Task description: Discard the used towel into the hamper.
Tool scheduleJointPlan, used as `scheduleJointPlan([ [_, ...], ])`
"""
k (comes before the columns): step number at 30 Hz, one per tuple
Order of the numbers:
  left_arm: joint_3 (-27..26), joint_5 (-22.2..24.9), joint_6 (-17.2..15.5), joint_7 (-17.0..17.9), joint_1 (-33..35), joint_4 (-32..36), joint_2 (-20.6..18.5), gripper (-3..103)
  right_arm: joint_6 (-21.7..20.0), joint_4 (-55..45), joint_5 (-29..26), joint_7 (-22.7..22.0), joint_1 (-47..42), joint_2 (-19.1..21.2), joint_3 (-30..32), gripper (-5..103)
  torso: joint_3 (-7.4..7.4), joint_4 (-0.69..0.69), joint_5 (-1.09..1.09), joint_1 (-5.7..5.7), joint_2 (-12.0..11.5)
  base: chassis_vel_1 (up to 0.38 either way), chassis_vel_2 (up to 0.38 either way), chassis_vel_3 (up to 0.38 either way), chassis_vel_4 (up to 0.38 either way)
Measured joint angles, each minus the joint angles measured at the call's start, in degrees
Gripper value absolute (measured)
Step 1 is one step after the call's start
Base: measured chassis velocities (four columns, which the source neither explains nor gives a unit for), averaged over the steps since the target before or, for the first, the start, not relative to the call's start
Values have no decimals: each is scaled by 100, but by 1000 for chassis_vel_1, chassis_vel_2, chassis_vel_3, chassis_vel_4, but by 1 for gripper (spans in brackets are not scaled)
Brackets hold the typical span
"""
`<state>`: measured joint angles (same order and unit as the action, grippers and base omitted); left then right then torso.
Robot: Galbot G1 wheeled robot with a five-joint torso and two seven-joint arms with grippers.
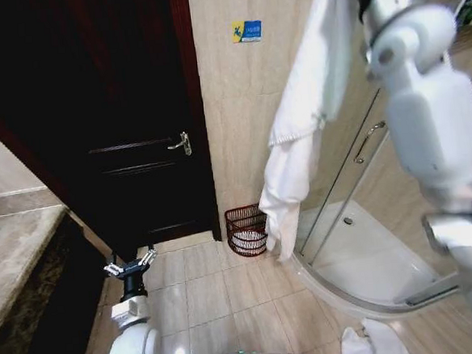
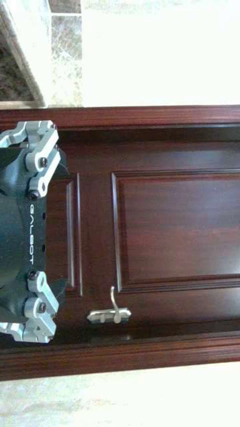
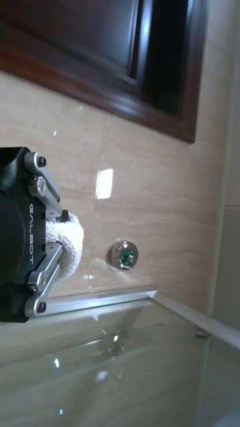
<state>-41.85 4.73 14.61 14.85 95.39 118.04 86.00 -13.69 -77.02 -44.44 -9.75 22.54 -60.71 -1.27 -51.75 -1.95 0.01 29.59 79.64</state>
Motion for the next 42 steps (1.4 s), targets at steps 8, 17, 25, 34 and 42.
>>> scheduleJointPlan([
  [8, -1, 19, 155, -4, 47, -72, 133, 100, 319, 2360, 400, 479, 1831, -598, -606, 3, -1, 2, 1, 1, 0, 0, 0, 0, 0],
  [17, 16, -31, 195, 46, -1, -117, 195, 100, 524, 3529, 593, 657, 2541, -1237, -577, 3, 2, 1, -3, -1, 1, 0, 0, 0, 0],
  [25, 101, -226, 221, 72, -65, -118, 293, 100, 642, 3096, 791, 638, 1454, -1458, -300, 3, -1, 2, 0, 2, 0, 0, 0, 0, 0],
  [34, 162, -338, 198, 87, -129, -144, 278, 100, 909, 3185, 1033, 659, 912, -1743, -80, 3, 0, 2, -2, 1, 0, 0, 0, 0, 0],
  [42, 159, -332, 197, 95, -144, -181, 254, 100, 1111, 3931, 1293, 797, 1425, -2255, 231, 3, 1, 0, -5, 0, 0, 0, 0, 0, 0],
])
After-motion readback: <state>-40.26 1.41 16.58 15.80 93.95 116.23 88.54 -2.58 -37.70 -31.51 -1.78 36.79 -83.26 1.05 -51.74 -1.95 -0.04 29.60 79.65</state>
